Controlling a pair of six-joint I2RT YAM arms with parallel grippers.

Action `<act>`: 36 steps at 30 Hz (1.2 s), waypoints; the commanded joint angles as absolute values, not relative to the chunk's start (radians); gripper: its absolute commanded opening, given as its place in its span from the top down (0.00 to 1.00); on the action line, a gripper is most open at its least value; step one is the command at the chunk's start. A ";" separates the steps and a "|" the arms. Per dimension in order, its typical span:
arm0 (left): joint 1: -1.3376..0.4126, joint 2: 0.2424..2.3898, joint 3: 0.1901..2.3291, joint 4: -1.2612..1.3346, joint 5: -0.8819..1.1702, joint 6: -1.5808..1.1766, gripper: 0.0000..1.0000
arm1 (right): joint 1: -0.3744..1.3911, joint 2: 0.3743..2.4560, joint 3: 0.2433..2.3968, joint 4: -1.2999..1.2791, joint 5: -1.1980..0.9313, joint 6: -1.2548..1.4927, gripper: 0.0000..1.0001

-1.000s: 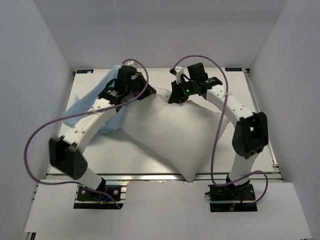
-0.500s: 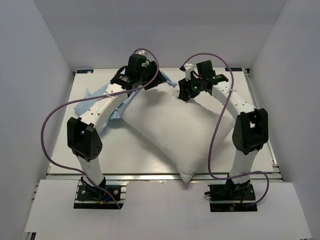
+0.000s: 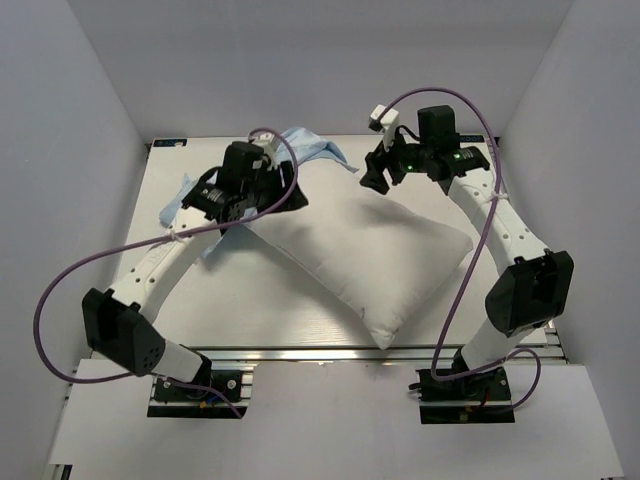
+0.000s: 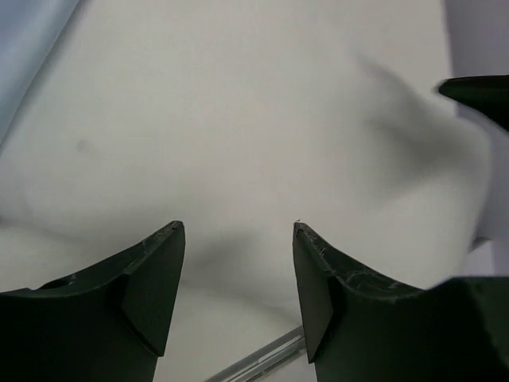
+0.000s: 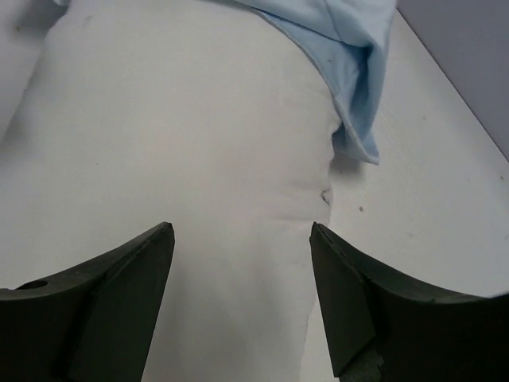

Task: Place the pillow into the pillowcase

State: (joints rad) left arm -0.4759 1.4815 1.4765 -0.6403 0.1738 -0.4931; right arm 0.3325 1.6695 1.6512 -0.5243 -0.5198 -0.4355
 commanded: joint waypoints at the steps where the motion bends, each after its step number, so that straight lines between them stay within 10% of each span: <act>1: -0.476 1.376 1.306 -0.627 0.039 -0.460 0.33 | 0.382 1.637 1.600 -0.477 -0.631 -0.522 0.25; 3: -0.476 1.350 1.270 -0.633 -0.044 -0.469 0.31 | 0.420 1.614 1.562 -0.410 -0.554 -0.484 0.11; 14: -0.472 1.416 1.353 -0.643 -0.397 -0.371 0.29 | 0.661 1.572 1.387 -0.230 -0.308 -0.357 0.10; 25: -0.373 1.614 1.440 -0.578 -0.328 -0.296 0.30 | 0.667 1.646 1.384 -0.273 -0.376 -0.503 0.11; 33: -0.325 1.683 1.509 -0.561 -0.278 -0.290 0.45 | 0.667 1.675 1.371 -0.273 -0.370 -0.555 0.11; 36: -0.316 1.683 1.526 -0.557 -0.250 -0.290 0.59 | 0.667 1.695 1.365 -0.270 -0.360 -0.565 0.29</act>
State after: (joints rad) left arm -0.3294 1.6985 1.4754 -0.5903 -0.2886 -0.2981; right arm 0.6670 1.6680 1.3827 -0.2867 -0.3664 -0.5377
